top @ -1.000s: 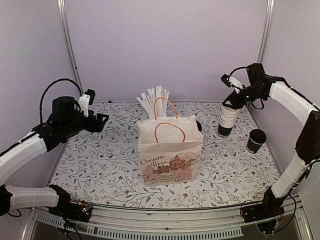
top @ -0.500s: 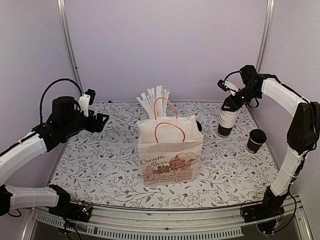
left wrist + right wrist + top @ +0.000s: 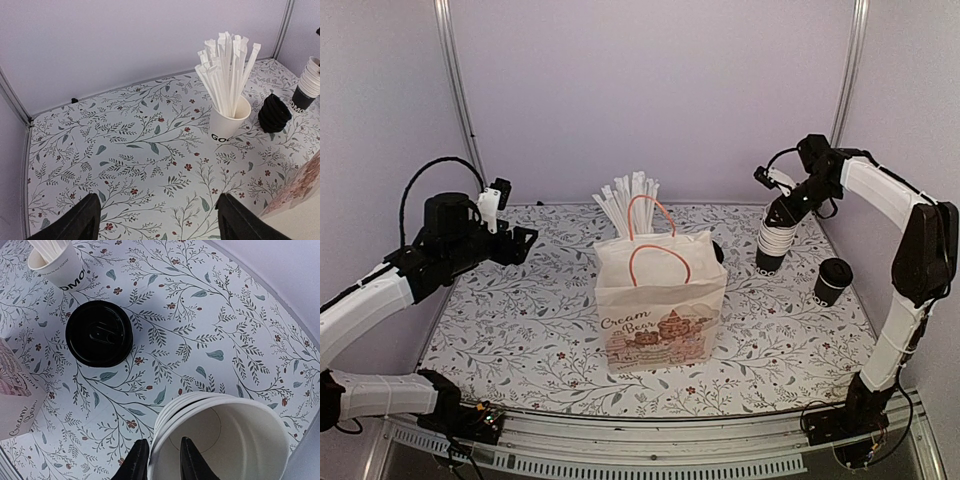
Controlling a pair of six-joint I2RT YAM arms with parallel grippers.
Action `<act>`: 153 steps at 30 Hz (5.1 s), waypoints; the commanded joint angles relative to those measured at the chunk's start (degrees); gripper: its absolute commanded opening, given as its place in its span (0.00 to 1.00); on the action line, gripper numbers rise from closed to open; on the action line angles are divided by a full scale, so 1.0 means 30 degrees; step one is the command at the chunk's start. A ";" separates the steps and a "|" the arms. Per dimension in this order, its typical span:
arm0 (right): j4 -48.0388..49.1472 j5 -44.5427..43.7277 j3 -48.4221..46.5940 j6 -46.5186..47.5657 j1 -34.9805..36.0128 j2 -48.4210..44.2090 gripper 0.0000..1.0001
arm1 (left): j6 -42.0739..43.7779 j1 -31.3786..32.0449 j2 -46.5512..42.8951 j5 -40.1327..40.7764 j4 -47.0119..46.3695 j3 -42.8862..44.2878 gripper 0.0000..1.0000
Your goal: Pack the takeout coffee
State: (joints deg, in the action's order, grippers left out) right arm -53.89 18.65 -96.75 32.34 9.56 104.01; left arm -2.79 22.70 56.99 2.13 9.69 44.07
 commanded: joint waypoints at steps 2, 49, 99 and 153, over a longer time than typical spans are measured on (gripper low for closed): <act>-0.0377 0.0141 -0.0533 -0.0130 -0.0057 0.0048 0.21 | 0.0233 -0.0210 -0.0014 -0.0037 -0.0391 -0.0065 0.82; -0.1360 0.0100 -0.0793 -0.0404 -0.0062 -0.0872 0.22 | 0.0197 -0.0194 0.0522 -0.0124 -0.0331 -0.0014 0.82; -0.1842 -0.3292 0.6443 -0.1754 -0.7201 -0.3147 0.80 | 0.0139 -0.0201 0.0306 -0.0007 -0.0091 0.0133 0.82; -0.2491 -0.4984 0.7315 -0.1465 -0.6491 -0.3382 0.85 | 0.0080 -0.0205 0.0386 0.0169 -0.0005 0.0133 0.82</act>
State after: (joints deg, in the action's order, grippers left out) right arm -60.49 4.78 -76.64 28.03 -10.17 93.67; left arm -2.81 22.70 58.54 2.20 9.80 44.10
